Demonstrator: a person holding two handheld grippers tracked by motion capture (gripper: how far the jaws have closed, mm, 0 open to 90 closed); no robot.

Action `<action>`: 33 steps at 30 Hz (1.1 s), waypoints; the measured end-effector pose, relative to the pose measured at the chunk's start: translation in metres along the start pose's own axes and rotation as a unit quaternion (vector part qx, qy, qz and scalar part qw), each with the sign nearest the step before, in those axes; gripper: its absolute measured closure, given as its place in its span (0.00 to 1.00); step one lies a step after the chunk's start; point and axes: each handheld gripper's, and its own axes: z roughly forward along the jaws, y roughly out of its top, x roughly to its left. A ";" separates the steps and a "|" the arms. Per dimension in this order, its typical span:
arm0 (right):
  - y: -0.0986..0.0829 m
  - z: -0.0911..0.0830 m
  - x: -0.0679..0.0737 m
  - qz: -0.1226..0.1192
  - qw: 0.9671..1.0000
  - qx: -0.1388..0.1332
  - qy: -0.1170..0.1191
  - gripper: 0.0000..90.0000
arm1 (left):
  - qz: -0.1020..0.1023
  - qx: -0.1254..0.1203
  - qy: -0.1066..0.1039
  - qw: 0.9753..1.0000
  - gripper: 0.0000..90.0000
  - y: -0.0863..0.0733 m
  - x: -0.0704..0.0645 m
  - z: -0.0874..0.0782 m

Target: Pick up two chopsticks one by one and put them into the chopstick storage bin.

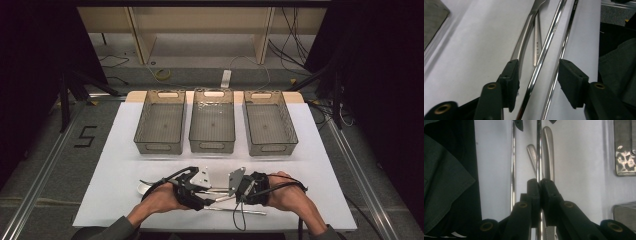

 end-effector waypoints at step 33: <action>-0.019 -0.026 -0.012 0.128 0.978 -0.163 -0.028 0.46 | -0.036 -0.008 0.061 0.997 0.95 -0.003 0.019 -0.028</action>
